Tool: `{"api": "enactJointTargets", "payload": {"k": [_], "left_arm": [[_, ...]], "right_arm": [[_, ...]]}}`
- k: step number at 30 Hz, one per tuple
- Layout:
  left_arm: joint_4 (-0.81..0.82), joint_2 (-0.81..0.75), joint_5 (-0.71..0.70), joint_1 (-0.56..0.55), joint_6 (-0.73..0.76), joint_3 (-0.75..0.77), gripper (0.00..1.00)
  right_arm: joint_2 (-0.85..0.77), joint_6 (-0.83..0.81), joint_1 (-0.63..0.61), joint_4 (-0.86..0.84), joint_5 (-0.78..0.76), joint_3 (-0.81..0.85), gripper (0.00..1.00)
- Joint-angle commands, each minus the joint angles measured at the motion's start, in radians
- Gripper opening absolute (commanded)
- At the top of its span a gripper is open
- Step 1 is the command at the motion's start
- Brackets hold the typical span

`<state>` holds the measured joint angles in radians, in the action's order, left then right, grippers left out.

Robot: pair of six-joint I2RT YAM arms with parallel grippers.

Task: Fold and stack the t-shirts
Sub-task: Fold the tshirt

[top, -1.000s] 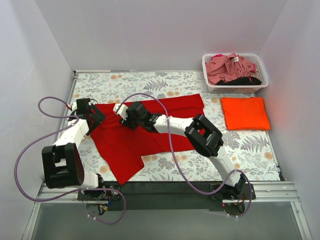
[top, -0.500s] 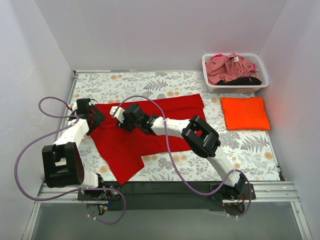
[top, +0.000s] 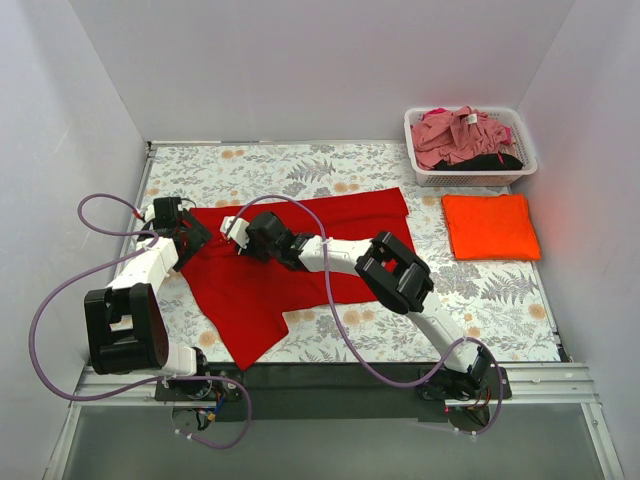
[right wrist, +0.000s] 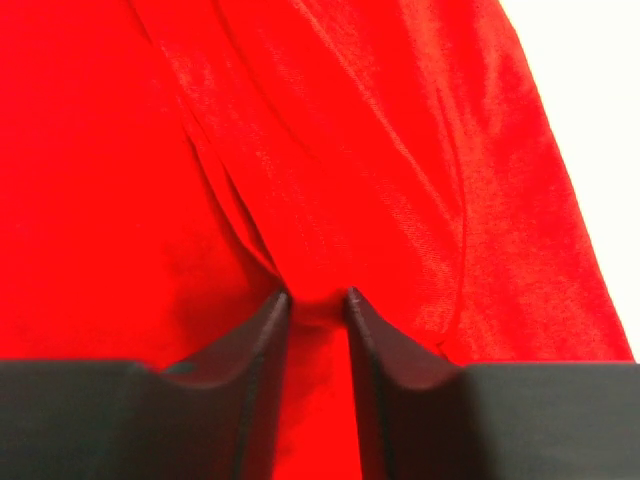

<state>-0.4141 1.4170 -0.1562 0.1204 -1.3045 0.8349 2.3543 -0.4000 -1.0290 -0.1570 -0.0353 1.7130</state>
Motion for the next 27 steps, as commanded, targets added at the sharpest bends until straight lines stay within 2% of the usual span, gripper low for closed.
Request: {"api": "enactJointTargets", "payload": {"k": [1, 5, 6, 8, 11, 17, 22, 27], "left_arm": [[0.005, -0.009, 0.006, -0.004, 0.01, 0.007, 0.74], [0.005, -0.009, 0.007, -0.004, 0.01, 0.007, 0.73], [0.006, -0.009, 0.009, -0.004, 0.01, 0.007, 0.72], [0.006, -0.007, 0.012, -0.004, 0.01, 0.007, 0.71], [0.006, -0.006, 0.03, -0.004, 0.01, 0.007, 0.69], [0.008, 0.007, 0.053, -0.004, 0.008, 0.006, 0.58], [0.006, 0.02, 0.05, -0.005, 0.008, 0.009, 0.58], [0.011, 0.057, 0.078, -0.004, 0.007, 0.012, 0.62]], "right_arm": [[0.0, -0.016, -0.002, -0.045, -0.034, 0.046, 0.32], [-0.016, -0.029, -0.002, -0.044, -0.04, 0.037, 0.17], [-0.029, -0.033, -0.002, -0.044, -0.038, 0.031, 0.11], [-0.041, -0.037, -0.002, -0.044, -0.034, 0.023, 0.06], [-0.062, -0.045, -0.002, -0.042, -0.026, 0.013, 0.04], [-0.098, -0.046, -0.002, -0.044, -0.005, -0.015, 0.02], [-0.112, -0.036, 0.003, -0.042, 0.009, -0.027, 0.01], [-0.122, -0.017, 0.009, -0.042, 0.028, -0.035, 0.01]]}}
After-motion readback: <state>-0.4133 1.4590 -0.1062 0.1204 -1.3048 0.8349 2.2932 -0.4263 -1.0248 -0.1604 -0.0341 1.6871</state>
